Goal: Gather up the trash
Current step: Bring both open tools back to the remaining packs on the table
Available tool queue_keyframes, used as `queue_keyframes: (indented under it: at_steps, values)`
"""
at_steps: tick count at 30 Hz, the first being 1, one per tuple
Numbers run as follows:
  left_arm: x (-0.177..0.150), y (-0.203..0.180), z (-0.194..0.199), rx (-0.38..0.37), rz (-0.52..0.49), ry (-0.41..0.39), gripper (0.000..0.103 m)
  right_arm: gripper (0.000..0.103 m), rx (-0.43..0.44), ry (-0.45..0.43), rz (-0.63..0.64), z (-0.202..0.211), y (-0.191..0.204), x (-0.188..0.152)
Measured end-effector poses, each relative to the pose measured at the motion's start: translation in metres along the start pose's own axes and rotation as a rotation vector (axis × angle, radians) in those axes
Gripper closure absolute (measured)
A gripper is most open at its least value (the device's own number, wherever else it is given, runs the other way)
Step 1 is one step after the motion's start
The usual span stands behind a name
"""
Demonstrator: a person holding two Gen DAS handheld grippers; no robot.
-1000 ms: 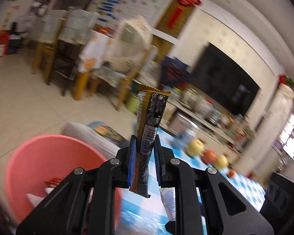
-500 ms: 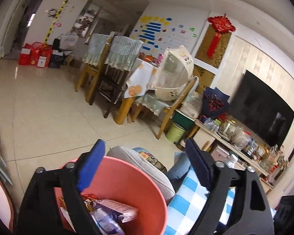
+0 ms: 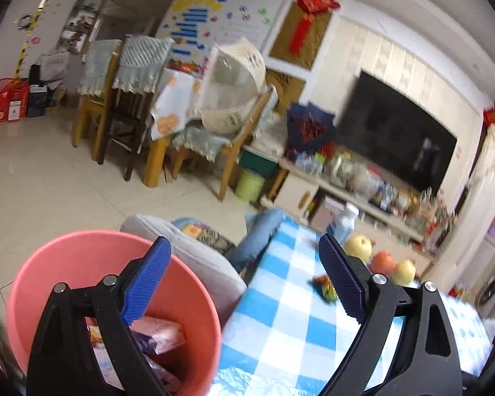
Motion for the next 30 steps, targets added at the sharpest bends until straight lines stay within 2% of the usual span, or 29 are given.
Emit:
queue_keyframes:
  at_steps: [3, 8, 14, 17, 25, 30]
  values:
    - [-0.001, -0.012, -0.002, -0.005, -0.057, -0.004, 0.012, 0.009, -0.013, -0.001, -0.014, 0.004, -0.015, -0.001]
    - [-0.005, -0.034, -0.007, -0.003, -0.154, 0.041, 0.012, 0.009, -0.074, -0.039, 0.001, 0.012, -0.037, 0.0]
    - [-0.013, -0.054, -0.02, -0.067, -0.214, 0.116, 0.012, 0.009, -0.078, -0.089, 0.004, 0.027, -0.058, 0.004]
    - [-0.017, -0.066, -0.022, -0.073, -0.259, 0.125, 0.012, 0.008, -0.089, -0.107, 0.017, 0.034, -0.069, 0.005]
    - [-0.03, -0.097, -0.034, -0.049, -0.4, 0.176, 0.012, 0.008, -0.118, -0.15, 0.044, 0.055, -0.092, 0.008]
    - [-0.037, -0.108, -0.038, -0.055, -0.423, 0.203, 0.012, 0.008, -0.151, -0.156, 0.01, 0.066, -0.117, 0.01]
Point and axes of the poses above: each gripper's, at about its wrist camera, not at the fingertips, and z roughly against the way its jaws point, y to its left, x to its top, the point moved 3 cm from there along -z, roughly the way its jaws point, and after that the axes turned 14 degrees about -z, right-handed, at the moved point
